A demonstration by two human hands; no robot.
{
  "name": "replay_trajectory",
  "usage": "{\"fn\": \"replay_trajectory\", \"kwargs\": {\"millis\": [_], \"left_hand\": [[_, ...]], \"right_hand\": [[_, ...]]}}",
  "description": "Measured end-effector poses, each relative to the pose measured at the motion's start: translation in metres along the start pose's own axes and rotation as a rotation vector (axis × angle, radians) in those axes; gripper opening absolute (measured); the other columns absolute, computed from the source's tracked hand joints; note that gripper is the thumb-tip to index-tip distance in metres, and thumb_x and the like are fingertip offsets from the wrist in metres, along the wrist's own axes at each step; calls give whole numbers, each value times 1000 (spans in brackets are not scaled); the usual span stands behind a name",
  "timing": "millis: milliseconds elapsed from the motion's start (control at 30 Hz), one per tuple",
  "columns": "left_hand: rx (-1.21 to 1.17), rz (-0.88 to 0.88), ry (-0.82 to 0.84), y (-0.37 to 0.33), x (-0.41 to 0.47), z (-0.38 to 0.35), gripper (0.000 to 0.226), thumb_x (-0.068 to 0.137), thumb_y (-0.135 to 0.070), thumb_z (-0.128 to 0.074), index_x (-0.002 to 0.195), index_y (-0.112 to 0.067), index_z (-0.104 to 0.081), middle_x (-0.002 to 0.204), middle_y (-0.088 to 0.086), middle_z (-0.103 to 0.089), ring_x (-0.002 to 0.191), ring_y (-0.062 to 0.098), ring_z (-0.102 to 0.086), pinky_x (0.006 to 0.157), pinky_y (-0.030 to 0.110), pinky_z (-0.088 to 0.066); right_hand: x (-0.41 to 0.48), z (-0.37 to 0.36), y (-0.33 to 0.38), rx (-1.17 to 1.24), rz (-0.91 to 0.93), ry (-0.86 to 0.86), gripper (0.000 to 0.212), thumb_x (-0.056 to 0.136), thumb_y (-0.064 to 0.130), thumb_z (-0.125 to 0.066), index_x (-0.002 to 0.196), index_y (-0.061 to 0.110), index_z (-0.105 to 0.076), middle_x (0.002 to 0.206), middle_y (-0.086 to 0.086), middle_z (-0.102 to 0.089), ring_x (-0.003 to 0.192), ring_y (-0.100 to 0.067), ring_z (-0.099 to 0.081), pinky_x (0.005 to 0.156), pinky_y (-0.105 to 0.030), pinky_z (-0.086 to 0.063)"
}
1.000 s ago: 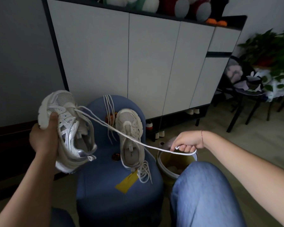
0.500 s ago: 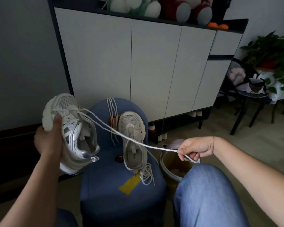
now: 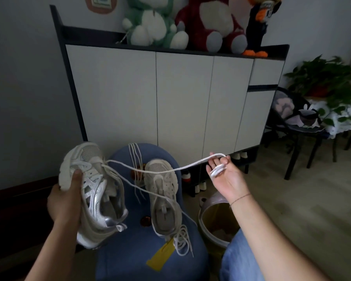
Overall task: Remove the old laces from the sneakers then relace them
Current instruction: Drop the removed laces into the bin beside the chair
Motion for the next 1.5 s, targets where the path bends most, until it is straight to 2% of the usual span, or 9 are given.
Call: {"fn": "replay_trajectory", "kwargs": {"millis": [100, 200, 333, 600, 800, 1033, 1233, 1367, 1500], "left_hand": [[14, -9, 3, -2, -1, -1, 69, 86, -62, -61, 120, -2, -62, 120, 22, -66, 112, 40, -61, 98, 45, -45], [24, -23, 9, -5, -1, -3, 68, 86, -62, -61, 118, -2, -62, 119, 22, -66, 111, 40, -61, 97, 45, -45], [22, -29, 17, -9, -5, -5, 65, 87, -60, -61, 118, -3, -62, 118, 21, -66, 111, 39, -61, 95, 43, -45], [-17, -19, -3, -16, -8, -4, 66, 84, -63, -63, 118, -7, -64, 116, 16, -68, 109, 34, -63, 94, 40, -47], [7, -30, -6, -18, -10, -6, 60, 85, -59, -65, 118, -9, -64, 116, 14, -68, 109, 33, -63, 92, 36, -46], [0, -26, -3, -18, -15, -10, 58, 86, -55, -65, 119, -7, -63, 117, 14, -67, 110, 32, -63, 89, 33, -44], [35, -31, 88, -15, -27, -26, 60, 84, -60, -65, 119, -11, -64, 111, 8, -69, 104, 28, -64, 86, 34, -46], [54, -20, 143, -11, -39, -41, 48, 84, -57, -66, 109, -16, -64, 99, 2, -67, 96, 25, -63, 83, 34, -46], [68, -41, 187, -13, -44, -51, 42, 84, -57, -67, 103, -19, -63, 93, -2, -67, 92, 23, -64, 80, 33, -45]], "right_hand": [[-4, -15, -9, -45, 9, 26, 55, 103, 29, -29, 58, 16, -59, 120, -9, -63, 118, -22, -54, 108, -38, -26], [-4, -26, -18, 50, -10, 71, 40, 102, 28, -33, 66, 16, -47, 80, -7, -67, 88, -23, -69, 107, -45, -34], [-5, -31, -37, -183, -92, 51, 39, 101, 34, -33, 69, 15, -43, 49, 4, -33, 38, -7, -30, 48, -21, -41], [-24, -3, -86, -928, -513, 289, 52, 81, 36, -64, 122, 11, -46, 52, 8, -26, 38, -3, -18, 35, -16, -13], [-48, 24, -108, -1143, -769, 424, 34, 84, 36, -62, 98, 5, -65, 51, 8, -23, 37, -1, -17, 36, -15, -12], [-28, 16, -91, -567, -419, 209, 28, 89, 32, -52, 68, 12, -54, 58, 2, -40, 48, -7, -36, 48, -18, -28], [-12, -12, -68, -137, -137, 152, 47, 99, 36, -35, 67, 15, -62, 126, -9, -63, 122, -21, -53, 107, -41, -30], [-13, -35, -62, 77, -102, 172, 48, 99, 35, -40, 59, 13, -56, 70, -7, -64, 83, -24, -69, 98, -49, -48], [-8, -37, -79, -226, -191, 113, 40, 99, 38, -37, 68, 14, -45, 51, 2, -34, 41, -9, -31, 44, -19, -40]]}}
Point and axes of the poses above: each hand's wrist, its own x-axis towards the middle knuckle, its own z-axis out of the back of the hand, y = z × x, the point moved 7 cm from there along x, towards the middle knuckle
